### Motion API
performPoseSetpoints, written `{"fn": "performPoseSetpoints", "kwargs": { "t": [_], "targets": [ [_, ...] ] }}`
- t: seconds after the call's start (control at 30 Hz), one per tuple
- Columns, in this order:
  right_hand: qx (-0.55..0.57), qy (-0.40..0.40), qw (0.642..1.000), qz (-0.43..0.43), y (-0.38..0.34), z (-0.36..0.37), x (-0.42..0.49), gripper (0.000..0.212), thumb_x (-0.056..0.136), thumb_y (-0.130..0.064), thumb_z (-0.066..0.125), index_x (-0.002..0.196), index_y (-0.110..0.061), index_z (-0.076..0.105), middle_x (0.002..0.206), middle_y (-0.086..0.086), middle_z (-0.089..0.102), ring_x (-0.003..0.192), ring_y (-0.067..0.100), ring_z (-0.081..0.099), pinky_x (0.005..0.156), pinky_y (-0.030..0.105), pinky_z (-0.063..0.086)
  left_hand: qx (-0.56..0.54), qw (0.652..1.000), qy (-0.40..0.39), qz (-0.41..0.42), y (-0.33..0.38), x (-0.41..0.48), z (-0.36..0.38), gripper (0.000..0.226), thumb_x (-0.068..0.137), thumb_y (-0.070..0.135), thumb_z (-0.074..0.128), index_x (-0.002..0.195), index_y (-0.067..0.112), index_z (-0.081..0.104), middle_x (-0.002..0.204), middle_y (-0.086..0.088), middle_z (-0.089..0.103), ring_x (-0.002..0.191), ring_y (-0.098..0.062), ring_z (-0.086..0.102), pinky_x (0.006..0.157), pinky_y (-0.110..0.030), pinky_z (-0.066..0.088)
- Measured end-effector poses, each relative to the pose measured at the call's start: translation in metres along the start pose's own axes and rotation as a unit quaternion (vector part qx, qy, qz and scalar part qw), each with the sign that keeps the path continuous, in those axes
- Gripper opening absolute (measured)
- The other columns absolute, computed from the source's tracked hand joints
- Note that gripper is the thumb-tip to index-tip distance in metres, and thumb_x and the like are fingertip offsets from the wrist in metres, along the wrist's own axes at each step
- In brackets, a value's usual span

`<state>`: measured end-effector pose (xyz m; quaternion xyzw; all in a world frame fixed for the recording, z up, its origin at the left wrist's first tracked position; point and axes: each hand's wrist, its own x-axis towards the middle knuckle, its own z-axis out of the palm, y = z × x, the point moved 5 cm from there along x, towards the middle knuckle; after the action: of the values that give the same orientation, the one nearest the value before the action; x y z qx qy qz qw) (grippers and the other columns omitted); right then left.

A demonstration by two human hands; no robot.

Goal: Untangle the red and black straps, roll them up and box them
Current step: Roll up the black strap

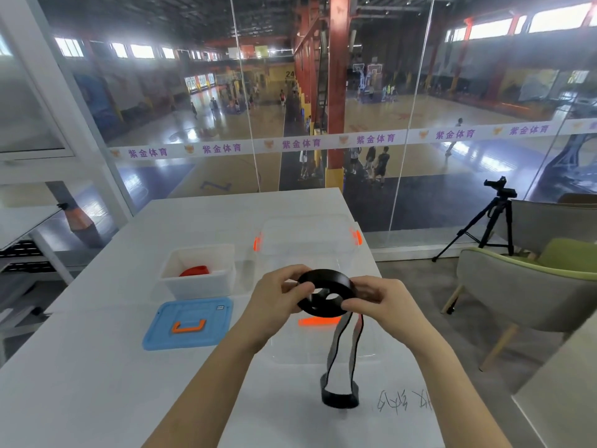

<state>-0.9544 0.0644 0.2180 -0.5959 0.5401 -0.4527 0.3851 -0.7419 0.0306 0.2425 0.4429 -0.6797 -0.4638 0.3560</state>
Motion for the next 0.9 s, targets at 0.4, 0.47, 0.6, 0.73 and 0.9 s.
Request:
{"fn": "performPoseSetpoints", "kwargs": {
  "t": [0.4, 0.47, 0.6, 0.73, 0.9],
  "targets": [
    [-0.086, -0.023, 0.996, -0.028, -0.013, 0.010, -0.001, 0.024, 0.082, -0.016, 0.087, 0.103, -0.028, 0.082, 0.090, -0.007, 0.082, 0.089, 0.010, 0.078, 0.088, 0.033, 0.063, 0.179, 0.983, -0.020, 0.032, -0.002, -0.001, 0.000, 0.025, 0.088, 0.029, 0.076, 0.111, 0.038, 0.074, 0.104, 0.015, 0.075, 0.104, -0.006, 0.068, 0.096, -0.035, 0.056],
    [-0.033, -0.014, 0.999, -0.028, -0.016, 0.007, -0.002, 0.030, 0.083, -0.008, 0.086, 0.107, -0.026, 0.082, 0.096, -0.008, 0.084, 0.096, 0.009, 0.079, 0.092, 0.028, 0.062, 0.078, 0.997, -0.012, 0.002, -0.005, -0.004, -0.001, 0.020, 0.089, 0.022, 0.075, 0.105, 0.034, 0.077, 0.097, 0.008, 0.078, 0.097, -0.010, 0.073, 0.092, -0.037, 0.061],
    [0.025, 0.014, 0.999, -0.029, -0.017, 0.000, -0.006, 0.041, 0.083, 0.004, 0.081, 0.102, -0.033, 0.080, 0.097, -0.008, 0.084, 0.097, 0.008, 0.080, 0.095, 0.025, 0.061, -0.074, 0.997, -0.005, -0.025, -0.008, -0.009, -0.003, 0.020, 0.094, 0.011, 0.071, 0.109, 0.023, 0.076, 0.099, -0.007, 0.080, 0.097, -0.023, 0.078, 0.090, -0.040, 0.063],
    [0.012, 0.020, 0.999, -0.034, -0.018, 0.000, -0.009, 0.036, 0.084, -0.001, 0.084, 0.098, -0.034, 0.081, 0.095, -0.006, 0.084, 0.096, 0.011, 0.080, 0.094, 0.029, 0.060, -0.061, 0.997, -0.026, -0.028, -0.010, -0.010, -0.004, 0.022, 0.093, 0.010, 0.072, 0.112, 0.021, 0.075, 0.104, -0.004, 0.080, 0.099, -0.019, 0.078, 0.088, -0.034, 0.060],
    [-0.046, -0.009, 0.998, -0.032, -0.016, 0.011, -0.011, 0.026, 0.082, -0.010, 0.088, 0.101, -0.028, 0.084, 0.092, -0.006, 0.084, 0.093, 0.013, 0.080, 0.093, 0.038, 0.063, 0.090, 0.996, -0.013, -0.002, -0.011, -0.007, -0.010, 0.051, 0.082, 0.029, 0.083, 0.130, 0.040, 0.068, 0.120, 0.019, 0.073, 0.115, 0.003, 0.066, 0.104, -0.030, 0.051]
  ]
}}
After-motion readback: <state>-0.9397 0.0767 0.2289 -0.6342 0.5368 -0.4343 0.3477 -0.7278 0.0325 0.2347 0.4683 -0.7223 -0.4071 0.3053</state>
